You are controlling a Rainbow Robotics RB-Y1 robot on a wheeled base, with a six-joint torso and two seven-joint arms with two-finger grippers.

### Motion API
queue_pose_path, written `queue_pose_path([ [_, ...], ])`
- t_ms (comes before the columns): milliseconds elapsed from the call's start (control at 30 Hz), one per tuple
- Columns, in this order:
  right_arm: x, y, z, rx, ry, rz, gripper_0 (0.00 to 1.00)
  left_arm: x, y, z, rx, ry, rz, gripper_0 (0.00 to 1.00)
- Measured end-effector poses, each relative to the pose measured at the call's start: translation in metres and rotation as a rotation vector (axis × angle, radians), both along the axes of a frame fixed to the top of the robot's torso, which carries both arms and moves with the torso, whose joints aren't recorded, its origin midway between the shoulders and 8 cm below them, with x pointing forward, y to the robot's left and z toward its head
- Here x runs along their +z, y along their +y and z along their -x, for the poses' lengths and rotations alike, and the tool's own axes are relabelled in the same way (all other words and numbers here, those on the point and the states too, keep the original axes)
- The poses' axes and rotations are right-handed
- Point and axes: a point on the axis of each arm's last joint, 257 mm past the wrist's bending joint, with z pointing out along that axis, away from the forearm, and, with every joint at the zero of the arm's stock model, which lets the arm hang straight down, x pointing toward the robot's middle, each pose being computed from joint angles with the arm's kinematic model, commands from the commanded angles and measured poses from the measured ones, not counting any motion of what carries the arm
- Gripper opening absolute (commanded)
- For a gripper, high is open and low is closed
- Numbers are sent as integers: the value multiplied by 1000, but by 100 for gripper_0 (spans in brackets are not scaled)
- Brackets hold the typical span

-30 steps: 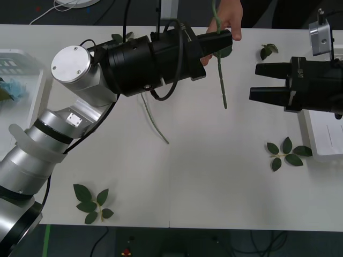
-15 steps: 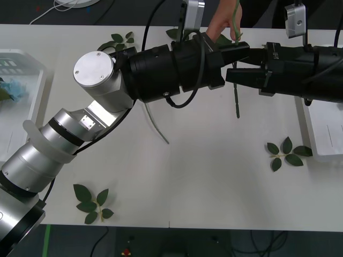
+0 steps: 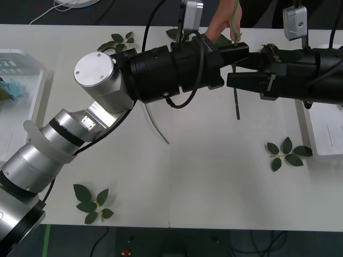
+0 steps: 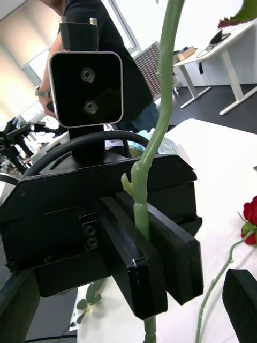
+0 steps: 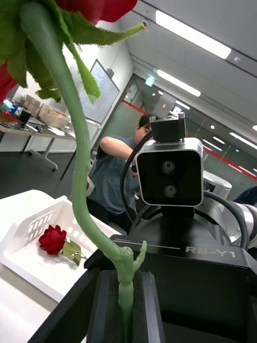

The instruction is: Place the red flowers into the right box and the blue flowers into the left box. If a person shows an open palm, hand one flower to the person first, then continue sorting.

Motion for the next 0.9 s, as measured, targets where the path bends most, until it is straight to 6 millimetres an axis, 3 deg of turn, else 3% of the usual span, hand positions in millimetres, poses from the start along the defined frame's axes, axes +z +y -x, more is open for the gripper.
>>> queue_pose_path([
  [33,1,0,1,3,3,-4,74,0,0,0,0,1,0,4],
  [67,1,0,1,5,5,-5,31,0,0,0,0,1,0,3],
  [100,0,1,2,6,5,-4,0,0,0,0,0,1,0,4],
  [533,0,1,2,7,13,-9,0,3,1,1,-8,16,16,4],
  [567,0,1,2,6,13,-9,0,3,0,1,-10,18,17,17],
  [600,0,1,1,4,15,-10,0,3,0,2,-11,20,18,61],
  [633,0,0,1,4,17,-12,0,3,0,2,-12,21,19,81],
  [700,1,0,1,5,22,-20,0,3,0,2,-12,21,19,99],
  [900,3,0,1,5,25,-26,0,5,0,3,-16,29,27,100],
])
